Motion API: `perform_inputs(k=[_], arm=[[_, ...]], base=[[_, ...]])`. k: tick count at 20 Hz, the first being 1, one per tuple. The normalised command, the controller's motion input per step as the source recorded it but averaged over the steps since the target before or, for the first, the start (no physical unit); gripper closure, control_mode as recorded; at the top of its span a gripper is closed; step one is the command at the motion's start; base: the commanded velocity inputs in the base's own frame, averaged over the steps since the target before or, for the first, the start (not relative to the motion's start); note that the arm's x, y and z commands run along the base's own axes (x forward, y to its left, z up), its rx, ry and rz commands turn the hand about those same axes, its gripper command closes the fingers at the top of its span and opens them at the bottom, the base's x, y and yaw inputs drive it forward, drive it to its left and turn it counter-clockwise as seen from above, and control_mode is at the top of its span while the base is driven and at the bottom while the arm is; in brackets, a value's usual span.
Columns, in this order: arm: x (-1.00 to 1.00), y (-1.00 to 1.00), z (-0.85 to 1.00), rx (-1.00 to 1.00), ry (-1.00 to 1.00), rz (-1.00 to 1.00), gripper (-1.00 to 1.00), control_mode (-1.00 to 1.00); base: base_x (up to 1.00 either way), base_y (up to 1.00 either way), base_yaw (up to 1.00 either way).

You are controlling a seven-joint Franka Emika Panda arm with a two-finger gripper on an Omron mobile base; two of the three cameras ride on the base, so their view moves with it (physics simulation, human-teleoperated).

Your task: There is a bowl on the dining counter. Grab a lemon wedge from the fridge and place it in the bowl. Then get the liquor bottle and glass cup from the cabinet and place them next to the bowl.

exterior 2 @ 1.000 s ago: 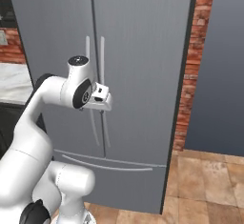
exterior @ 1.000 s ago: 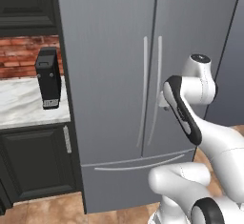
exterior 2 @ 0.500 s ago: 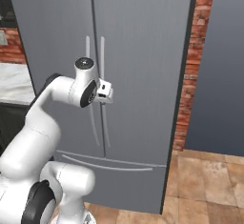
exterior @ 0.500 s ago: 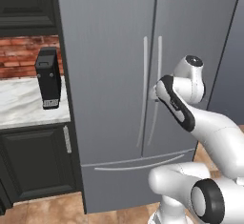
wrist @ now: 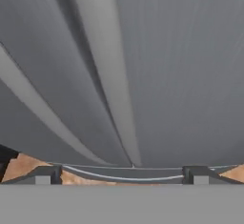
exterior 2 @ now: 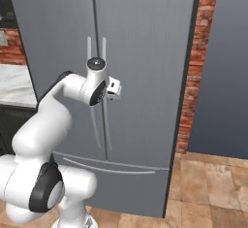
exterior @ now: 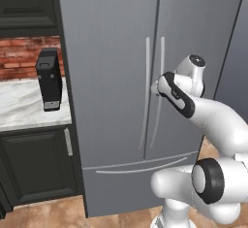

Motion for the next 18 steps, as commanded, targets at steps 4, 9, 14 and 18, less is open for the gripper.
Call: perform_inputs(k=[4, 9, 14, 18], arm=[[0.40, 0.00, -0.20, 0.00, -0.13, 0.00, -1.00, -1.00], [0.48, 0.00, -0.17, 0.01, -0.09, 0.00, -1.00, -1.00], [0.47, 0.00, -0.12, 0.01, -0.01, 0.00, -1.00, -1.00], [0.44, 0.00, -0.08, 0.00, 0.00, 0.00, -1.00, -1.00]], base=[[0.00, 0.00, 0.00], [0.00, 0.00, 0.00], [0.00, 0.00, 0.00], [0.00, 0.00, 0.00]])
